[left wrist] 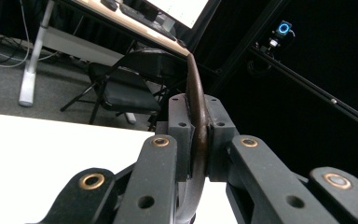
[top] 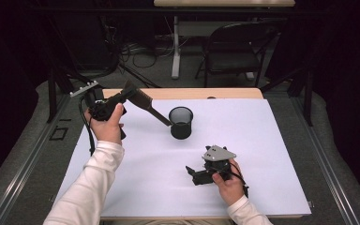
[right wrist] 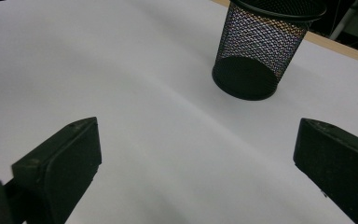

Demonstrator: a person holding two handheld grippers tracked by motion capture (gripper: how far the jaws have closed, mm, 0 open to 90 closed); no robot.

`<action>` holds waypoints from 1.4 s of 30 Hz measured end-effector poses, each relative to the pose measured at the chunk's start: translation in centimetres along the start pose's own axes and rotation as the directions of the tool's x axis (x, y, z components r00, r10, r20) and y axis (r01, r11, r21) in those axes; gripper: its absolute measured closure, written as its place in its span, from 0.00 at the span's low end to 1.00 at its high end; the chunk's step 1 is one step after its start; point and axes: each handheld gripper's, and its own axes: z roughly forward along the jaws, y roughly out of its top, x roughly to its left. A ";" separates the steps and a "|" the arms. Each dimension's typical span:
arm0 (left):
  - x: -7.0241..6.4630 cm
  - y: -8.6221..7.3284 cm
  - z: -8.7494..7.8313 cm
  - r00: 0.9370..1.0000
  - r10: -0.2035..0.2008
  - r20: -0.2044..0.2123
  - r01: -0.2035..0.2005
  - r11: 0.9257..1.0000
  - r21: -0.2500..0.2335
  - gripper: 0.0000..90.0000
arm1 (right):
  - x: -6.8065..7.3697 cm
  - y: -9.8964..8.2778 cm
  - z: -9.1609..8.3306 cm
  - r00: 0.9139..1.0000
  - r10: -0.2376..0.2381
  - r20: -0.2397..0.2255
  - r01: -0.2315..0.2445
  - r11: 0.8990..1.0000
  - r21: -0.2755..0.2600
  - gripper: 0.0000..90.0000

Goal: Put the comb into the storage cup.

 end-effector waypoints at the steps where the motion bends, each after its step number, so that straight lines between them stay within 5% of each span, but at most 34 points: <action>1: -0.1 0.1 0.1 1.000 0.002 -0.003 -0.002 1.000 -0.001 0.94 | 0.0 0.0 0.0 1.000 0.003 -0.003 -0.003 1.000 -0.001 0.00; 42: -1.7 1.2 5.4 0.995 0.023 -0.099 -0.021 0.999 0.029 0.94 | 0.2 -0.1 0.3 1.000 -0.017 0.013 0.017 1.000 0.010 0.00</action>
